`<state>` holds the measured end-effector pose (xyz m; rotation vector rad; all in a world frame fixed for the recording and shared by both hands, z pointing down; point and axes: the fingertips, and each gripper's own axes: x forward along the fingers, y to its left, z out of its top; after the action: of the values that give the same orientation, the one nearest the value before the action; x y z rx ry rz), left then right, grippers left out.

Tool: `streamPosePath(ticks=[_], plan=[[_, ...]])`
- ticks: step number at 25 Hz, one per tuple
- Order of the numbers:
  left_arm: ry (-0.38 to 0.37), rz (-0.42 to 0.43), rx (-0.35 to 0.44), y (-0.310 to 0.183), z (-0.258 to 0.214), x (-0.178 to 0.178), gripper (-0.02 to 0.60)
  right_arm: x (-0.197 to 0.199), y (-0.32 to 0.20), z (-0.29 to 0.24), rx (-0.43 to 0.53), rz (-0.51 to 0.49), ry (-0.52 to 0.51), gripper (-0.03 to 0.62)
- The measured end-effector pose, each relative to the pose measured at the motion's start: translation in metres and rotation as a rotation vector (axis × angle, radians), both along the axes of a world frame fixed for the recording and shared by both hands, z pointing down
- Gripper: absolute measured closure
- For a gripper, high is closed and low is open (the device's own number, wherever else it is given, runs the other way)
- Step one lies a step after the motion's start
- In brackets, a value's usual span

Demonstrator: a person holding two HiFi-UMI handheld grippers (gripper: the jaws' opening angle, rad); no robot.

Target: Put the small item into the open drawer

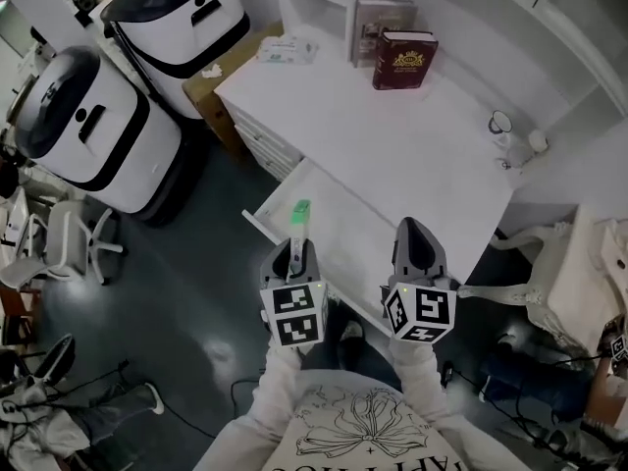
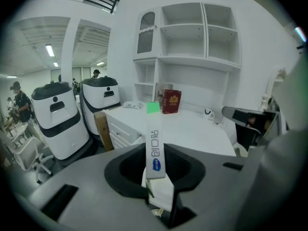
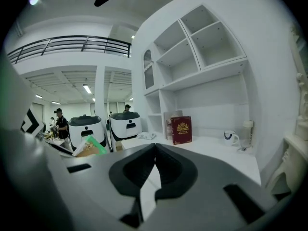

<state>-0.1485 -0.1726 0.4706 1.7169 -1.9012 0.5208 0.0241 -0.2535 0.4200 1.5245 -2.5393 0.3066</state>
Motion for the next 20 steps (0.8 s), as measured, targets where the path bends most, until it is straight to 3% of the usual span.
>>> streamPosePath(ticks=[8,15,20], plan=[[0.041,0.094,-0.135,-0.041,0.056,-0.009,0.495,-0.01,-0.027,0.033,-0.076,0.078,0.047,0.591],[0.052,0.169,-0.227,-0.066,0.109,0.002,0.495,-0.009,-0.04,0.066,-0.133,0.115,0.083,0.591],[0.1,0.206,-0.302,-0.081,0.147,0.014,0.495,-0.011,-0.046,0.086,-0.168,0.125,0.104,0.591]])
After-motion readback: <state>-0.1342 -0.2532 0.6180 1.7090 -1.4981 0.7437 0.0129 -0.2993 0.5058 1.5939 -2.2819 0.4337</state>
